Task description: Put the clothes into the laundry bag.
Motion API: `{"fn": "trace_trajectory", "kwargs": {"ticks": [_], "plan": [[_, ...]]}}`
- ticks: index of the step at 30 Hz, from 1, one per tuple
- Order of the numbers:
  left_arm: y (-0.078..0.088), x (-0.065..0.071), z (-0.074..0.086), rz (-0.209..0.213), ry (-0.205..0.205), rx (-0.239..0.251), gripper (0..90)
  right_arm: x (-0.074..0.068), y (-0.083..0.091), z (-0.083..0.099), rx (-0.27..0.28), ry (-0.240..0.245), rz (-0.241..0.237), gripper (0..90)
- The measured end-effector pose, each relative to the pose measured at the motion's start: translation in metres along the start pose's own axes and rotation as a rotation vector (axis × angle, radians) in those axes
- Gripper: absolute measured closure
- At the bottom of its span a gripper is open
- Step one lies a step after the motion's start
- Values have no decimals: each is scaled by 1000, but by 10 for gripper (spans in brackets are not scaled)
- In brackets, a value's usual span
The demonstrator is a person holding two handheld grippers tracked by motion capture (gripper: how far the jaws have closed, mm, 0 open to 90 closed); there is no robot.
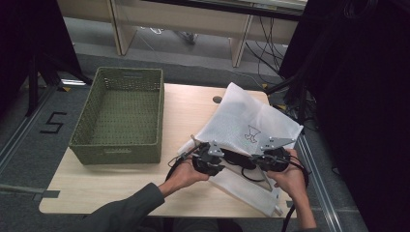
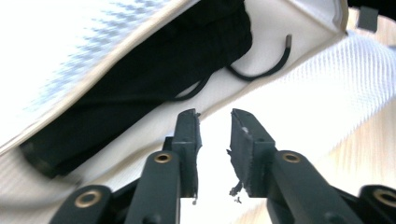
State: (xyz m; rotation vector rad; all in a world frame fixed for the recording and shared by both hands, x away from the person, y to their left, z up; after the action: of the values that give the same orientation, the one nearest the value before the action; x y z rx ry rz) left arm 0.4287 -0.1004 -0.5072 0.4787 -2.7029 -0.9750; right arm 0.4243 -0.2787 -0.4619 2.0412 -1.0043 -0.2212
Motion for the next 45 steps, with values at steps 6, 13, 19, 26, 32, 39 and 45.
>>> {"fn": "trace_trajectory", "kwargs": {"ticks": [6,13,19,26,32,39,45], "plan": [[25,-8,22,-39,18,-26,656,-6,-2,-1,-5,35,-21,867],[23,-22,49,-60,65,-70,599,-25,-22,9,-86,69,-87,867],[21,-24,51,-45,61,-79,487,-39,-44,22,-172,99,-128,867],[17,-30,55,-37,55,-86,407,-46,-52,32,-218,109,-148,866],[12,-34,60,-22,22,-105,375,-45,-54,34,-226,106,-153,864],[4,-32,64,2,-51,-143,401,-46,-55,36,-238,97,-155,857],[5,-30,64,18,-66,-165,791,-45,-56,38,-245,95,-150,852]]}}
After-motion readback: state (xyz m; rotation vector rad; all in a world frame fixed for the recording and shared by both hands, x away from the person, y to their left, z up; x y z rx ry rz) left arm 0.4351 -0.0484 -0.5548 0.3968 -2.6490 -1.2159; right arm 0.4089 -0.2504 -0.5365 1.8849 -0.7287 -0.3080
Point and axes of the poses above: each handheld gripper's, and its own axes: y roughly backward along the jaws, z roughly out of its underside, x roughly to its right, the point moved 7 cm from there along -y, roughly forward along the jaws, and after that the axes turned 7 degrees about z, right-handed, at the moved point
